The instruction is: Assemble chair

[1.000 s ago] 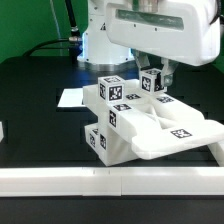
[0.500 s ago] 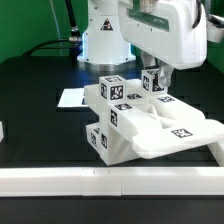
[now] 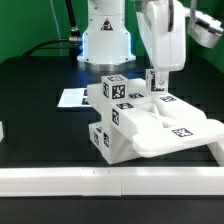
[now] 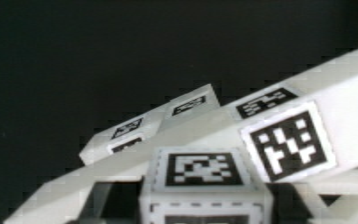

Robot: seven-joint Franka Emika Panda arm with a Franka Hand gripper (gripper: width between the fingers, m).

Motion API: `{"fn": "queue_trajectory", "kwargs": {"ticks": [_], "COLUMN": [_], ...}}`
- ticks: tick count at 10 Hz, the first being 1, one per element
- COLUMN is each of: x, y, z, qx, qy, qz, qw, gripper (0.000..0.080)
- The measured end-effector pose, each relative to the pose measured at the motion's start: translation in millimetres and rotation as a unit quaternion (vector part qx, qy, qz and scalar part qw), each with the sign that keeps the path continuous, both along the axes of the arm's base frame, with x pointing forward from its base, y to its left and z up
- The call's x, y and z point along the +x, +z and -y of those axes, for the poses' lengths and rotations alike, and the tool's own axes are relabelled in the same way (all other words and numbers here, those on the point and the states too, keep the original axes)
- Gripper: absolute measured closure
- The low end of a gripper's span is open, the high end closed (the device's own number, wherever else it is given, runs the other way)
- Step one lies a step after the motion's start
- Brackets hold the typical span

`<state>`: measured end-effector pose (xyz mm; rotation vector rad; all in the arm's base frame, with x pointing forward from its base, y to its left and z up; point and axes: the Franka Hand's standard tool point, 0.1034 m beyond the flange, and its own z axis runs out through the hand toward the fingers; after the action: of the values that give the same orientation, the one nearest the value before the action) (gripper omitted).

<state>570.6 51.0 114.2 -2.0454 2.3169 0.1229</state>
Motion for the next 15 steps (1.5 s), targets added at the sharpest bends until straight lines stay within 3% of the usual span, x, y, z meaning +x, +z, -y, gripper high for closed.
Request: {"fn": "queue_trajectory", "kwargs": {"ticks": [5, 9, 10, 11, 15], "x": [0.2, -0.6, -2.6, -1.0, -0.5], "y": [0.0, -0.6, -0.4, 0.5, -0.8], "z": [-6.5, -6.4, -3.7, -2.7, -2.9], "qx": [0.012, 0.014, 0.017, 0.021, 0.024], "qy": [-0.145, -0.117, -0.061, -0.008, 0.126], "qz": [-0.013, -0.013, -0.021, -0.025, -0.008], "qw": [0.989, 0.993, 0.998, 0.999, 0.992], "gripper": [0.0512, 0.0466, 0.0261, 0.0185, 0.0151]}}
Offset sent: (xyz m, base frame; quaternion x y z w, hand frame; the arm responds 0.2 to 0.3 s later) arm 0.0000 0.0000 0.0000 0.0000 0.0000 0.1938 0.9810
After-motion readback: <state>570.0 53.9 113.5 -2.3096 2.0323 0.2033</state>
